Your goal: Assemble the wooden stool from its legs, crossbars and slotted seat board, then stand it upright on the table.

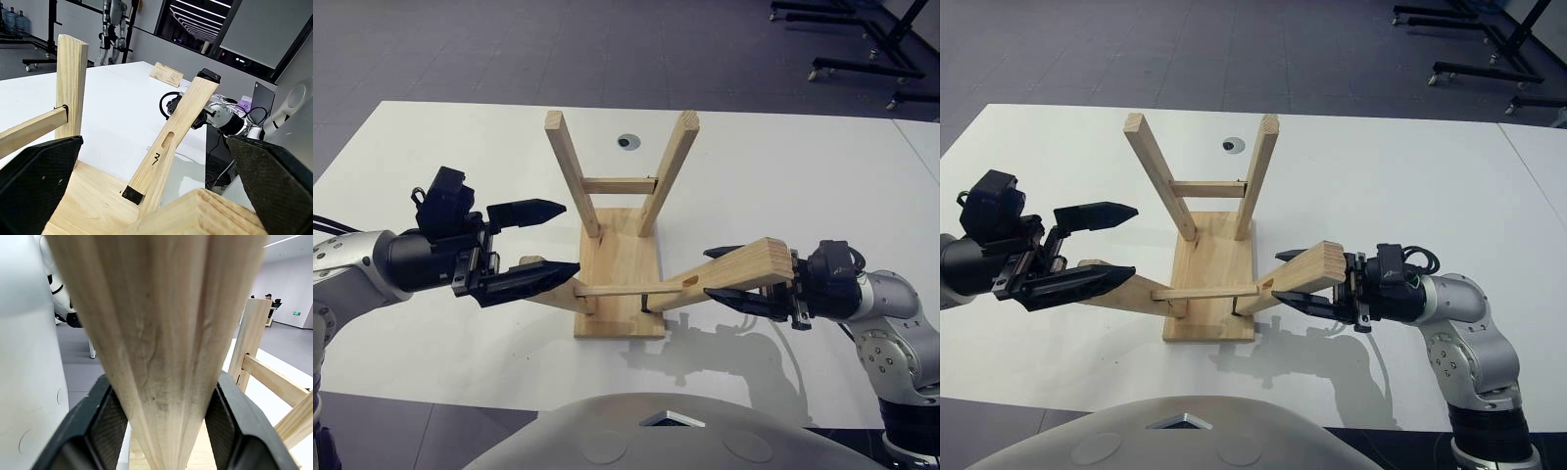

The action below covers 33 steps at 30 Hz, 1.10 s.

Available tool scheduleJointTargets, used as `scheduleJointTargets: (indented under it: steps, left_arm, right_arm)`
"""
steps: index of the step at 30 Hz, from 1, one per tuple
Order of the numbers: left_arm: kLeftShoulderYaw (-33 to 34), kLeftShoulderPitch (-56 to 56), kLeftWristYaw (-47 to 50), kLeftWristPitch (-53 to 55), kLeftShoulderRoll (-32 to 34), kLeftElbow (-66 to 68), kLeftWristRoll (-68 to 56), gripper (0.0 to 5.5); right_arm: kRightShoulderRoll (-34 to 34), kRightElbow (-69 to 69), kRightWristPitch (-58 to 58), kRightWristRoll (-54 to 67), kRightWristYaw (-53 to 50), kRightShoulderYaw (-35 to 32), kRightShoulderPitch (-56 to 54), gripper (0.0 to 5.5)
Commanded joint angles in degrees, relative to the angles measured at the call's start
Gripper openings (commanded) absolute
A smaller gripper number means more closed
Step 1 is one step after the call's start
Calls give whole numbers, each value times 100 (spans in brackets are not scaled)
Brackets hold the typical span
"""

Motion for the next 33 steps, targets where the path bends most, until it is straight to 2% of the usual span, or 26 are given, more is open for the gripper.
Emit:
scheduleJointTargets:
  steps: [1,15,22,33]
  left_arm:
    - [-109,90,95,18,-29,-86,138,540]
    - [-148,243,268,-161,-210,-293,146,540]
    - [-123,383,285,-266,-179,-354,149,540]
    - [-196,286,161,-287,-95,-254,168,540]
  right_arm:
    - [-159,-40,73,-86,107,167,42,207]
    - [-551,40,236,-115,116,298,-555,207]
    - [-684,-87,424,85,10,100,-510,206]
    - [-619,10,-30,-384,189,489,-524,206]
